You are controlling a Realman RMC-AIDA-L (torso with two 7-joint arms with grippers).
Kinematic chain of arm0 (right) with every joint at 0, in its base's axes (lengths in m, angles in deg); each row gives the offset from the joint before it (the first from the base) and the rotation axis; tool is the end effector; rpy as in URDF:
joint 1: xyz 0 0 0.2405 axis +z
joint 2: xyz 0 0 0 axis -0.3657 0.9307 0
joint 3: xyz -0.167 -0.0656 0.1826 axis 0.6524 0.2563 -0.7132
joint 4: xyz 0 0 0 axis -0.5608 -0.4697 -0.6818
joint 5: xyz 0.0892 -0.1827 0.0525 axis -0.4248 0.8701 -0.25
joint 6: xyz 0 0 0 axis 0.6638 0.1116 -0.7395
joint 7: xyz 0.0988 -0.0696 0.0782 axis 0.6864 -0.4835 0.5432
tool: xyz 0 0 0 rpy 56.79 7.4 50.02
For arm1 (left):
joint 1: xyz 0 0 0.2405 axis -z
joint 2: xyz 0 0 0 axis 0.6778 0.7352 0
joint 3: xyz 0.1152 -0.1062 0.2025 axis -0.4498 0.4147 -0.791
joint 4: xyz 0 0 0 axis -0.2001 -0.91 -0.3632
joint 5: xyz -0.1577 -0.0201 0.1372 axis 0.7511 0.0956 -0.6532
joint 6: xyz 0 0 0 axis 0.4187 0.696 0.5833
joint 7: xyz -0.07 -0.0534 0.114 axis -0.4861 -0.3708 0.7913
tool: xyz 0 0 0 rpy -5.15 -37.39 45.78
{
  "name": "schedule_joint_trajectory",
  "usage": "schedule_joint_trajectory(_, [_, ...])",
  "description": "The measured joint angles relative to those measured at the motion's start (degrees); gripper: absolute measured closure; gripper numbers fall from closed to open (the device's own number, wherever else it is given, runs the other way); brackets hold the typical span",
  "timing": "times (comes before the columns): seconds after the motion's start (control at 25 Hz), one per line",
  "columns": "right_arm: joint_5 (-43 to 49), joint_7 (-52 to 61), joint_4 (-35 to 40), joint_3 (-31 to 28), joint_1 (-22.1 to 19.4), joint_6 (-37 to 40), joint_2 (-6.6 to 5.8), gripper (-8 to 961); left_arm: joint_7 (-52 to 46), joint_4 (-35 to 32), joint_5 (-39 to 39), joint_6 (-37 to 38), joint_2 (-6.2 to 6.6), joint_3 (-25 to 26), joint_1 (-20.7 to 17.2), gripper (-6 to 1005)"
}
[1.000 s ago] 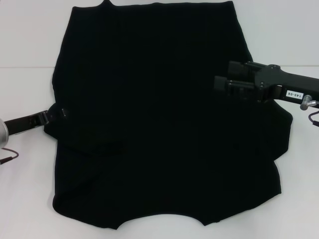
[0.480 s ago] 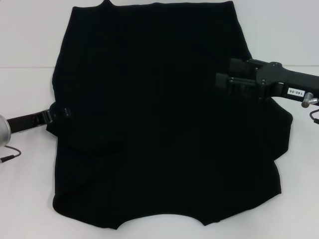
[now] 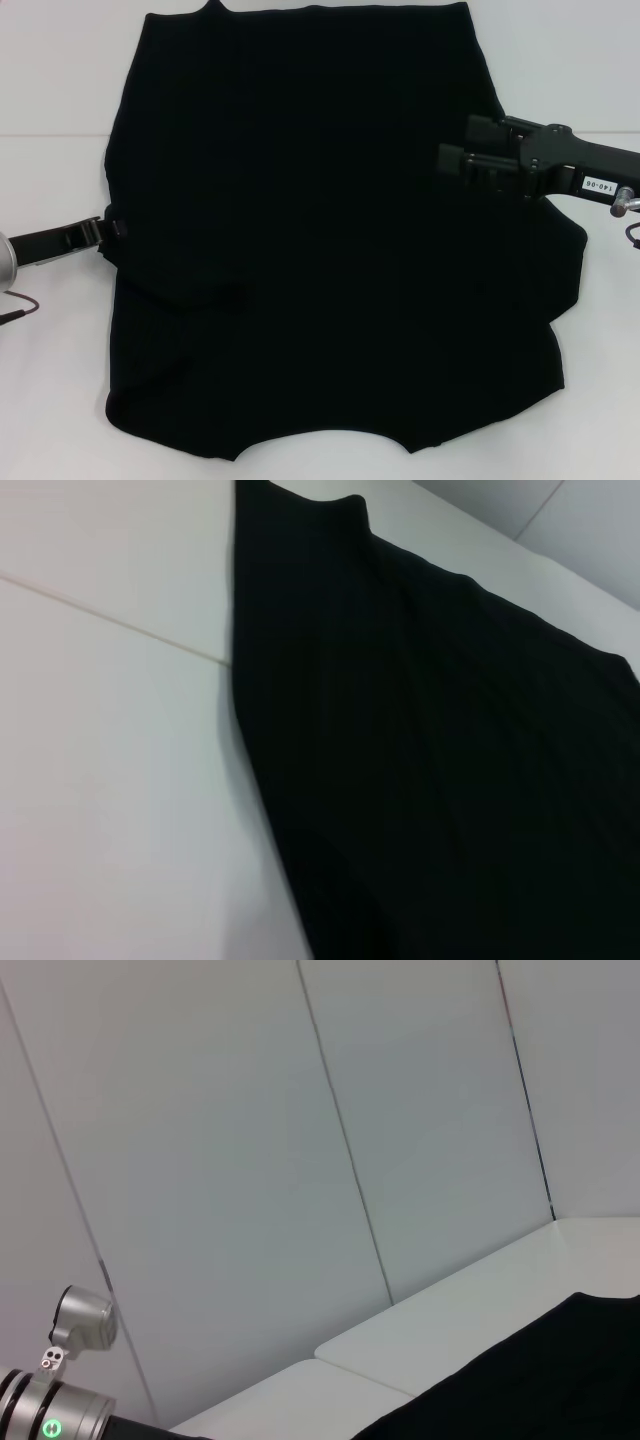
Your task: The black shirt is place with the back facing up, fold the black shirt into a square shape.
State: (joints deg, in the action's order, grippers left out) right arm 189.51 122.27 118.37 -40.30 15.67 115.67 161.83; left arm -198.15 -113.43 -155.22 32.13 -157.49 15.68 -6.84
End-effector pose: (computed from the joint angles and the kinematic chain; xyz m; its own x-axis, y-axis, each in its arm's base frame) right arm 0.2219 0.3846 0.0300 0.6672 -0.2957 -0.6837 -0.5461 -0.8184 -0.1790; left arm -0.3382 0.3897 0.0316 0.2413 0.6856 0.6868 0.9627 -0.0798 -0.2586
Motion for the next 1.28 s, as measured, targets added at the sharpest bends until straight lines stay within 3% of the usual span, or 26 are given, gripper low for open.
schedule_joint_trajectory(0.24, [0.0, -0.1, 0.0, 0.0, 0.0, 0.0, 0.00, 100, -0.6, -0.2, 0.2, 1.7, 0.14, 0.1, 0.5, 669])
schedule_joint_trajectory(0.4, [0.0, -0.2, 0.0, 0.0, 0.0, -0.1, -0.01, 101, -2.0, 0.4, 0.5, 1.9, 0.25, -0.3, 2.2, 901])
schedule_joint_trajectory(0.6, [0.0, -0.3, 0.0, 0.0, 0.0, -0.1, -0.07, 100, -2.3, 2.1, 0.5, 1.2, 0.25, -0.4, 4.5, 983])
schedule_joint_trajectory(0.88, [0.0, -0.3, 0.0, -0.1, 0.0, -0.1, -0.12, 99, -1.6, 4.3, 0.6, -0.6, -0.25, -0.5, 7.3, 908])
schedule_joint_trajectory(1.04, [0.0, -0.3, 0.0, -0.1, 0.0, -0.1, -0.17, 100, -1.2, 5.0, 0.9, -3.6, -1.78, -0.5, 8.6, 845])
schedule_joint_trajectory(1.28, [0.0, -0.2, 0.0, -0.1, -0.1, -0.4, -0.29, 101, -1.1, 7.6, 3.2, -4.2, -1.96, -0.5, 10.0, 720])
